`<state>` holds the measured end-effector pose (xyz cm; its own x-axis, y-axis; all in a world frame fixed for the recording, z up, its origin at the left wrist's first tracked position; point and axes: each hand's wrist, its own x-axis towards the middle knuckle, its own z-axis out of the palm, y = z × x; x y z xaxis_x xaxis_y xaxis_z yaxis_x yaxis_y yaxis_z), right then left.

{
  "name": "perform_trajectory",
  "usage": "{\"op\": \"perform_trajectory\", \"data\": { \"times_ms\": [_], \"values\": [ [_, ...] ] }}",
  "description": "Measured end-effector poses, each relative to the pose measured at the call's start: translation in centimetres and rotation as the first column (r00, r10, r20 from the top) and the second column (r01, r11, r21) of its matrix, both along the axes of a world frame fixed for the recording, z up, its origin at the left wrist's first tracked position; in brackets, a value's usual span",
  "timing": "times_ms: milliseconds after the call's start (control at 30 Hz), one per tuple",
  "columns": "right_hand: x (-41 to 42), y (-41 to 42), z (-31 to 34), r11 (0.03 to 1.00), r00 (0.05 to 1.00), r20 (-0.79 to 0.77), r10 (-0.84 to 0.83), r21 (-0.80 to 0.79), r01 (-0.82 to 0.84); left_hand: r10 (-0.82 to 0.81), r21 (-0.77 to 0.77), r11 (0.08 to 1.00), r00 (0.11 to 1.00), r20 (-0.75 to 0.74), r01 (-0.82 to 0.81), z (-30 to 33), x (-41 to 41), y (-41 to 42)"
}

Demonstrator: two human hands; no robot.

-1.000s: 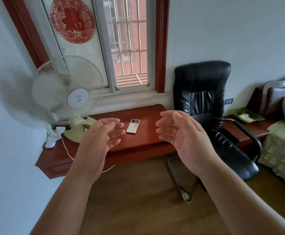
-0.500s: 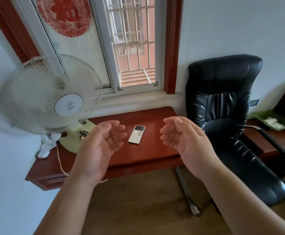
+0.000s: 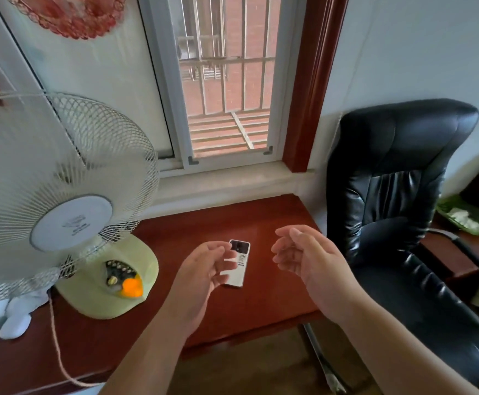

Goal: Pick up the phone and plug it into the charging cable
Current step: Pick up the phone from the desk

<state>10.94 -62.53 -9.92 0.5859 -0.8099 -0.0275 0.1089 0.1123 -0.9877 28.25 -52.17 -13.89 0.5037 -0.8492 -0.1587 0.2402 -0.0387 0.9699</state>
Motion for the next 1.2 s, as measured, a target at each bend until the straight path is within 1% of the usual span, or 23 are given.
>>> {"op": "perform_trajectory", "data": {
  "times_ms": [233,367,433,500,600,700,767,833,933,1000,1100,1200],
  "values": [
    [3.9,-3.8,-2.5,0.998,0.997,-0.065,-0.040,0.051,0.043,-0.006,0.134,0.991,0.998,-0.068,0.015,-4.1,4.0,-4.4],
    [4.5,-6.2,-4.3,0.996,0.994,-0.106,-0.026,0.081,0.035,0.076,0.256,0.965,0.991,-0.106,-0.046,-7.6,5.2,-7.7],
    [4.5,-7.3,-5.1,0.995,0.991,-0.133,-0.004,0.102,0.018,0.119,0.347,0.934,0.990,-0.072,-0.087,-9.4,5.2,-9.4],
    [4.5,-8.5,-5.9,0.993,0.989,-0.149,0.022,0.121,-0.004,0.110,0.418,0.903,0.994,-0.004,-0.099,-11.0,5.0,-11.0],
    [4.4,-10.5,-7.0,0.987,0.983,-0.176,0.057,0.158,-0.029,0.094,0.497,0.860,0.993,0.072,-0.118,-13.2,4.7,-12.6],
    [4.6,-12.2,-8.2,0.977,0.977,-0.197,0.087,0.208,-0.045,0.082,0.543,0.823,0.981,0.175,-0.166,-15.5,4.7,-13.4],
    [4.9,-13.2,-9.1,0.972,0.972,-0.208,0.105,0.227,-0.056,0.021,0.574,0.792,0.949,0.314,-0.207,-17.1,4.8,-13.9],
    [5.3,-14.1,-10.0,0.968,0.971,-0.212,0.113,0.246,-0.059,-0.058,0.585,0.775,0.895,0.442,-0.239,-18.6,5.1,-14.6],
    [5.7,-15.1,-11.1,0.963,0.970,-0.213,0.120,0.263,-0.061,-0.172,0.608,0.749,0.807,0.565,-0.265,-19.9,5.3,-16.0],
    [6.0,-15.7,-11.6,0.960,0.969,-0.212,0.122,0.273,-0.061,-0.251,0.636,0.717,0.745,0.618,-0.285,-20.6,5.2,-16.8],
    [6.5,-16.7,-12.2,0.959,0.968,-0.220,0.121,0.278,-0.057,-0.348,0.678,0.663,0.671,0.654,-0.318,-21.6,4.9,-17.5],
    [7.0,-17.3,-12.5,0.956,0.970,-0.213,0.117,0.290,-0.051,-0.387,0.684,0.638,0.621,0.681,-0.353,-22.5,4.6,-17.6]
  ]
}}
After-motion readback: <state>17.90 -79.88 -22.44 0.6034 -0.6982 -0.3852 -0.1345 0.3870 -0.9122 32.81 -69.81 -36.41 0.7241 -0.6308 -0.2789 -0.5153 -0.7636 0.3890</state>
